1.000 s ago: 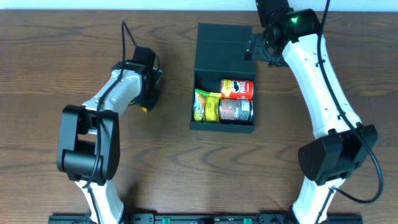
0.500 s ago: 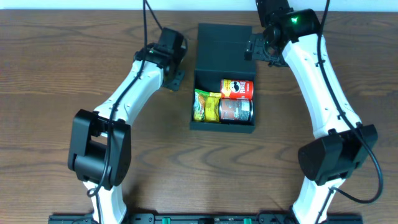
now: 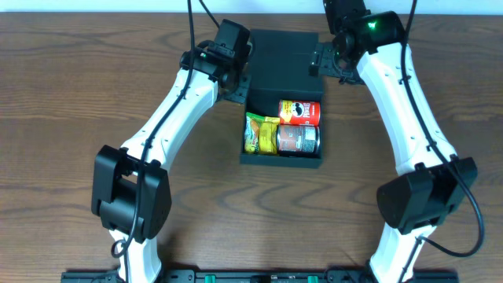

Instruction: Pack container

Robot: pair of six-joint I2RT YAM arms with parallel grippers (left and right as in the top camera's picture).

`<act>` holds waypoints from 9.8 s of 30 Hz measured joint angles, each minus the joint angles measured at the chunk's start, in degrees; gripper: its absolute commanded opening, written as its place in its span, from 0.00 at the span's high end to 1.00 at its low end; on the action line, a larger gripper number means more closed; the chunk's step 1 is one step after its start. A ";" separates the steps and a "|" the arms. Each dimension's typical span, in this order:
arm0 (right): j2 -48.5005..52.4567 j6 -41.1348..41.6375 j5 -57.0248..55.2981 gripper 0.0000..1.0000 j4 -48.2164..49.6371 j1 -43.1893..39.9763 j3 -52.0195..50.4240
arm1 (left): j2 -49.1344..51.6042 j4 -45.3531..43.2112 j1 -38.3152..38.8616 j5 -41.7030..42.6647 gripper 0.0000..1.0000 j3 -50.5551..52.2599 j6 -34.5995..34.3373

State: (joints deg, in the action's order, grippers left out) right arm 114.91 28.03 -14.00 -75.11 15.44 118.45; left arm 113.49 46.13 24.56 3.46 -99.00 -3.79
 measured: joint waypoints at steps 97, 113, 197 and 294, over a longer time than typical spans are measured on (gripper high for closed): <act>16.17 17.00 12.63 0.98 3.43 -11.61 -0.11 | 16.33 -36.48 -22.25 40.30 0.94 0.85 -35.47; 19.93 17.66 26.23 0.99 8.17 -15.96 -0.11 | 23.26 -44.06 -11.30 42.64 0.94 0.85 -52.39; 24.61 24.59 88.63 0.98 29.92 -19.78 -0.11 | 24.15 -94.23 -16.57 73.48 0.94 0.52 -82.01; -19.71 -15.06 7.67 0.81 -3.41 -10.29 -21.00 | -2.03 46.18 -11.15 9.97 0.59 -31.61 17.18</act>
State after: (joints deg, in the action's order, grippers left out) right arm 95.20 12.97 -6.33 -78.52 5.15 97.45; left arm 111.46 92.31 13.41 13.43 -130.61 13.39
